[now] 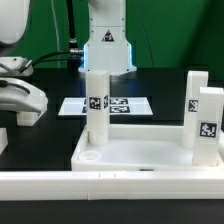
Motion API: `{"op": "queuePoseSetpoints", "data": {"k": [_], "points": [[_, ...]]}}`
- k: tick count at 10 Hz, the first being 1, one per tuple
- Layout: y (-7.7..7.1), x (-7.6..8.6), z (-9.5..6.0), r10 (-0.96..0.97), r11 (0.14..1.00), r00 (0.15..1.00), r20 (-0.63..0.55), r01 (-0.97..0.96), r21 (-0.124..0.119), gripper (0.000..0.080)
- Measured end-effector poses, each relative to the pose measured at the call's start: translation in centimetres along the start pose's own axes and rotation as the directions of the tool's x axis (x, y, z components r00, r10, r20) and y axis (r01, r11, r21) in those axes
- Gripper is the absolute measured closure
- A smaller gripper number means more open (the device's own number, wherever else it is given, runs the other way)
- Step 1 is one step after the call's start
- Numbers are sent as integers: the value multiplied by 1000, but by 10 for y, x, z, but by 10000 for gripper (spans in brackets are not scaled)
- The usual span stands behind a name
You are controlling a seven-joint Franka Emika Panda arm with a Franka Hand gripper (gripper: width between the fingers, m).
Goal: Assemble desk
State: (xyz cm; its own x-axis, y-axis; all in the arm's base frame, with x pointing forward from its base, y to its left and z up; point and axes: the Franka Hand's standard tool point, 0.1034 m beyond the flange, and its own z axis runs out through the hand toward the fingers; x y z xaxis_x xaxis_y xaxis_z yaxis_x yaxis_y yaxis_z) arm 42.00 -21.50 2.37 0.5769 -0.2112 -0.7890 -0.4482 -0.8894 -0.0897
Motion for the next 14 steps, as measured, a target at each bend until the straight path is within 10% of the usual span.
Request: {"op": "queuePoseSetpoints", "data": {"k": [4,5,8,13,14], "points": [[-16,-5,-11,-23,1000,1000,-13,23,-12,557],[-17,-1,-4,-25,1000,999,-20,25,-16,380],[-11,2,17,-15,1000,1000,-13,14,-17,167],[-9,1,24,-3,1000,1000,5,4,-13,151],[-9,1,24,-3,1000,1000,5,3,-13,244]]}}
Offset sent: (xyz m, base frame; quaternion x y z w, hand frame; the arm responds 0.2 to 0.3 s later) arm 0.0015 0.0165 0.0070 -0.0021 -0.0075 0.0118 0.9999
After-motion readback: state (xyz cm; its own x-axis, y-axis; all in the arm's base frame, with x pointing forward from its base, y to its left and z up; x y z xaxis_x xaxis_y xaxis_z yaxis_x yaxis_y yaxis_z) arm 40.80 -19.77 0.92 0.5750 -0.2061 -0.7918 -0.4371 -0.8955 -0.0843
